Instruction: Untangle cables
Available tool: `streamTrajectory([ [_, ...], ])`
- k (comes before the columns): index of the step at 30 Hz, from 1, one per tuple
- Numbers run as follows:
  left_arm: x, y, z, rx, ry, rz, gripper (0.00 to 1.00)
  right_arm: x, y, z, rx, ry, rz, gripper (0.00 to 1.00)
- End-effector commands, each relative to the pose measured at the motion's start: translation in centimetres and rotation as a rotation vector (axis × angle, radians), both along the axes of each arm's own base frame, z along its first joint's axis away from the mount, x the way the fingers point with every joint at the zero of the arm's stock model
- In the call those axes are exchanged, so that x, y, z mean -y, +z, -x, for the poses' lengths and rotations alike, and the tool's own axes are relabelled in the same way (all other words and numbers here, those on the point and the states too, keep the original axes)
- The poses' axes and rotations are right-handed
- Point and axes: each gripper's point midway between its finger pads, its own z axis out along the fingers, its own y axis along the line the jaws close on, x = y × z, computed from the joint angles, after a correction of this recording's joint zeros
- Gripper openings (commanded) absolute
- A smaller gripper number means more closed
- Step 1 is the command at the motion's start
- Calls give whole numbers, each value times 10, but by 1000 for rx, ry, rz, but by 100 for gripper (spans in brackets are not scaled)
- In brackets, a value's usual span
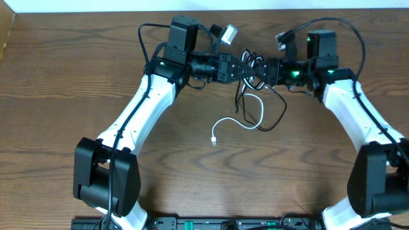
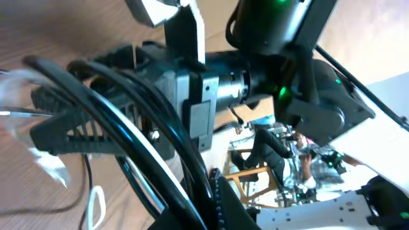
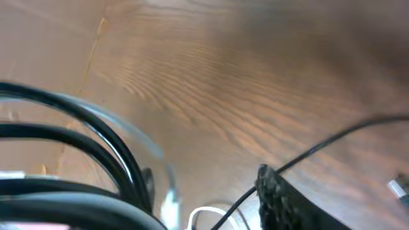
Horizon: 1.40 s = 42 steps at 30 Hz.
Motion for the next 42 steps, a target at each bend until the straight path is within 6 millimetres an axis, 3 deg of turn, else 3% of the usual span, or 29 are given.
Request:
streamTrajectory([
  [1, -1, 14, 2, 60, -2, 13, 7, 13, -14, -11, -38, -105, 65, 28],
  [3, -3, 9, -6, 67, 43, -19, 7, 17, -17, -12, -48, -122, 85, 14],
  [4, -5, 5, -13, 71, 81, -46, 8, 29, -29, -11, -100, -192, 139, 2],
  [6, -8, -5, -20, 56, 136, -96, 7, 46, -44, -8, -160, -277, 227, 1],
  [7, -18, -26, -29, 13, 229, -199, 7, 74, -63, -1, -237, -402, 354, 1],
  [9, -30, -46, -34, -30, 304, -298, 7, 94, -74, 9, -278, -465, 462, 1],
  [13, -50, -71, -39, -72, 401, -438, 7, 113, -81, 17, -305, -513, 561, 2],
  [15, -54, -77, -37, -87, 416, -472, 7, 107, -80, 16, -304, -496, 536, 2],
  [19, -56, -82, -33, -105, 409, -489, 7, 70, -68, 14, -269, -326, 372, 1],
  [21, -56, -87, -33, -110, 401, -500, 7, 34, -47, 20, -179, -103, 229, 11],
  [22, -56, -91, -33, -116, 399, -504, 7, 24, -38, 25, -157, -40, 173, 11],
  [26, -56, -94, -34, -85, 377, -514, 17, 9, -11, 33, -131, 34, 47, 6],
  [28, -56, -94, -34, -42, 356, -521, 34, 6, 6, 37, -146, 74, -85, 4],
  [31, -65, -93, -40, -44, 378, -518, 63, 8, 20, 42, -152, 110, -183, 9],
  [33, -68, -93, -43, -45, 387, -514, 66, 7, 23, 43, -154, 122, -203, 9],
  [35, -59, -81, -39, -37, 329, -435, 66, 7, 23, 43, -161, 118, -204, 8],
  [39, -26, -33, -17, 91, 82, -154, 65, 7, 17, 41, -175, 112, -204, 7],
  [42, -26, -29, -17, 105, 74, -135, 65, 7, 17, 38, -170, 108, -205, 7],
])
